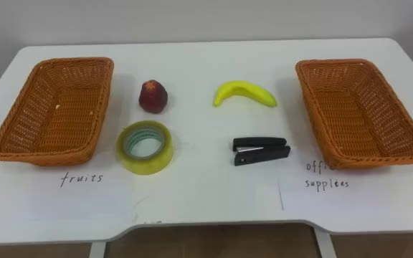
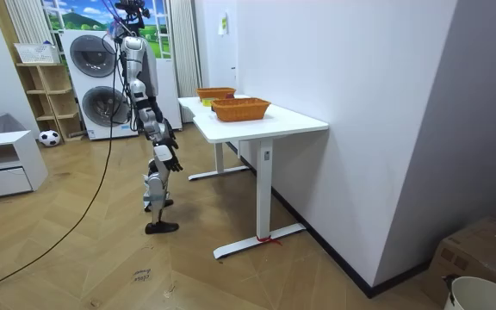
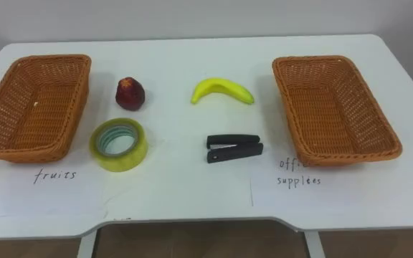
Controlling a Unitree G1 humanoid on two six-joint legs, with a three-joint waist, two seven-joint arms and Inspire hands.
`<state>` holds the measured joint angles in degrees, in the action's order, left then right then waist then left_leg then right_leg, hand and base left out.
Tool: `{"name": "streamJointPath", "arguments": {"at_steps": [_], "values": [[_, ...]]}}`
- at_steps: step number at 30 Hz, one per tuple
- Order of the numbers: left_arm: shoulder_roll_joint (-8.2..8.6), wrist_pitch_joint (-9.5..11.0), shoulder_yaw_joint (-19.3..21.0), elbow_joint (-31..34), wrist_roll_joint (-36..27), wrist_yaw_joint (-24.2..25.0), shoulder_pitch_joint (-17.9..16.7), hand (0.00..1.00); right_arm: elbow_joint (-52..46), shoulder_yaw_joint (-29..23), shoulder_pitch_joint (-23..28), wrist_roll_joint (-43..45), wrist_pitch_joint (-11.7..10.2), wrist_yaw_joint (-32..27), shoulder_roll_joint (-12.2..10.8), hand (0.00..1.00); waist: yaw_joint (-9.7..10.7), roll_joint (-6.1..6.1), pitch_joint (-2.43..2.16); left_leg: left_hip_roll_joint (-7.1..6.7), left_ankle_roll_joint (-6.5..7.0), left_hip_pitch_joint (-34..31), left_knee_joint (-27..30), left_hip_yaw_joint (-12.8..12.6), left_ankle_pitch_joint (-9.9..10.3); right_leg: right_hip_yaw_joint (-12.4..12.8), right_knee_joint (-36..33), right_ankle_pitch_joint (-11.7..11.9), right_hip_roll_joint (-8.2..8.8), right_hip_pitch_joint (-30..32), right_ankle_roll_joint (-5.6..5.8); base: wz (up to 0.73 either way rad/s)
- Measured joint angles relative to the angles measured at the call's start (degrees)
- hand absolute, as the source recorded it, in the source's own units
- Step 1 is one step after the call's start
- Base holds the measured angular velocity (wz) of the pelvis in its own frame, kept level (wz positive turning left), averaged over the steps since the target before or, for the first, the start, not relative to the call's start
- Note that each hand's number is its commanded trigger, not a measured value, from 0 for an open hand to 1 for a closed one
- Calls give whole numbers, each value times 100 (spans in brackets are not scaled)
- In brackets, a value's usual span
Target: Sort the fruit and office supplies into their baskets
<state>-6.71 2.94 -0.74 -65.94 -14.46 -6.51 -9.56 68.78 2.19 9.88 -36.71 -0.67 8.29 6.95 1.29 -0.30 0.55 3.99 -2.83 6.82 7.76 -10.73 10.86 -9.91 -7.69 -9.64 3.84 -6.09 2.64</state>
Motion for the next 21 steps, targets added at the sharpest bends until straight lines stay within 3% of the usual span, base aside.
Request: {"name": "streamJointPath", "arguments": {"at_steps": [6, 21], "values": [[-12, 8, 1, 8, 403, -85, -1, 0, 31, 7, 15, 131, 2, -2, 2, 0, -1, -24, -2, 1, 0, 10, 0, -3, 0, 15, -4, 0, 0, 10, 0, 0], [-101, 6, 207, 54, 401, -183, -89, 0, 84, -135, 123, -75, 70, -114, -3, 0, 28, -199, -8, 0, -3, -2, -1, -5, 2, 33, 14, -3, -5, 4, -1, 0]]}}
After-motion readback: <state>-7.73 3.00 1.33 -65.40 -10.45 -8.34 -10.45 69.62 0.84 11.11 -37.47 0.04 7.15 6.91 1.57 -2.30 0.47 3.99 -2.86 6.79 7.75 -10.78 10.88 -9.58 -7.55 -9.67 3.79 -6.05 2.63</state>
